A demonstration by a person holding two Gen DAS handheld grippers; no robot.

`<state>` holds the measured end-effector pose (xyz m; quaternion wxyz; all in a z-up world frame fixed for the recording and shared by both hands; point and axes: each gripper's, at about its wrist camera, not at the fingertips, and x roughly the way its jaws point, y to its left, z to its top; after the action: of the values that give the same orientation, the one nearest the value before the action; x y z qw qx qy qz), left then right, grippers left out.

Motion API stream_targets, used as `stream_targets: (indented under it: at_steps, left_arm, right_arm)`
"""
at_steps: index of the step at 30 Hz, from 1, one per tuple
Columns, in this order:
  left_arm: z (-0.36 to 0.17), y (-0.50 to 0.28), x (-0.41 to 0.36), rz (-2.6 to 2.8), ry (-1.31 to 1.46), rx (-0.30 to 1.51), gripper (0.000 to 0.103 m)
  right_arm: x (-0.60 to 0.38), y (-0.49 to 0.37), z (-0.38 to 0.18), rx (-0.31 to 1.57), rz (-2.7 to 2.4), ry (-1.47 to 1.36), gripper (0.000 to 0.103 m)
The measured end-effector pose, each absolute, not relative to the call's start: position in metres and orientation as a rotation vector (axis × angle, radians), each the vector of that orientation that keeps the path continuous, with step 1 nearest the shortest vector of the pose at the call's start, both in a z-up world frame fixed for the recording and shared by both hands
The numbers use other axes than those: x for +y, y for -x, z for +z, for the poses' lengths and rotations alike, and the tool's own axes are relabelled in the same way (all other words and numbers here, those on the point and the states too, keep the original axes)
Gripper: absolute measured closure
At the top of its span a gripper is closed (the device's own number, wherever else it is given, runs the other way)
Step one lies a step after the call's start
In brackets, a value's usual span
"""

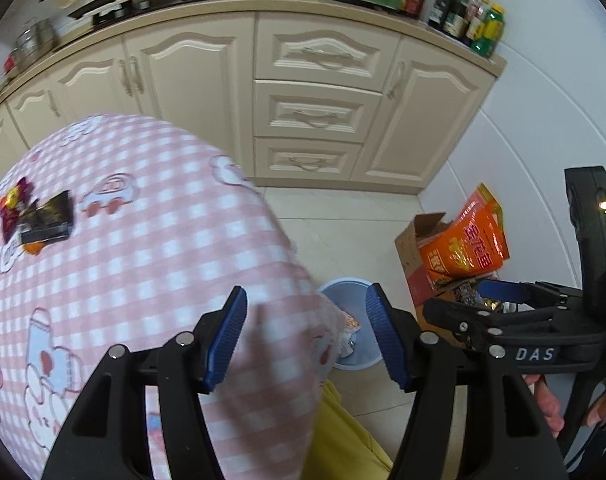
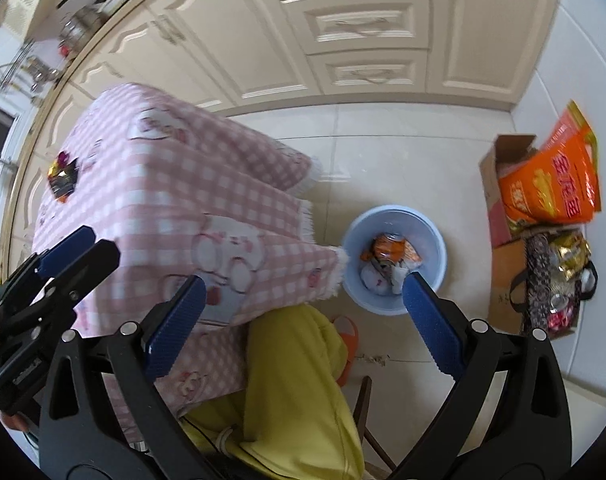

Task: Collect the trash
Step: 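Move both tools back over the table toward the remaining wrappers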

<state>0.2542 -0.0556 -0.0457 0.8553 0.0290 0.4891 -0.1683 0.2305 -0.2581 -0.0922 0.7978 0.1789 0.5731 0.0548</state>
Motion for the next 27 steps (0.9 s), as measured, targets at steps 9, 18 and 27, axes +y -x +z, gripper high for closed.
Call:
stream_targets:
  at_steps: [9, 18, 27]
  left_arm:
    - [-0.033, -0.258, 0.018, -0.238, 0.023, 0.992, 0.04]
    - [-0.024, -0.258, 0.1, -0.107, 0.089, 0.971, 0.04]
    - [-0.021, -0.262, 0.178, 0.017, 0.164, 0.96, 0.04]
  right_arm:
    - [-0.184, -0.253, -0.062, 1.22, 0.242, -0.28, 0.007]
    - [-0.09, -0.274, -0.041, 1.229, 0.363, -0.143, 0.007]
    - [-0.014, -0.311, -0.036, 1.267, 0.446, -0.139, 0.007]
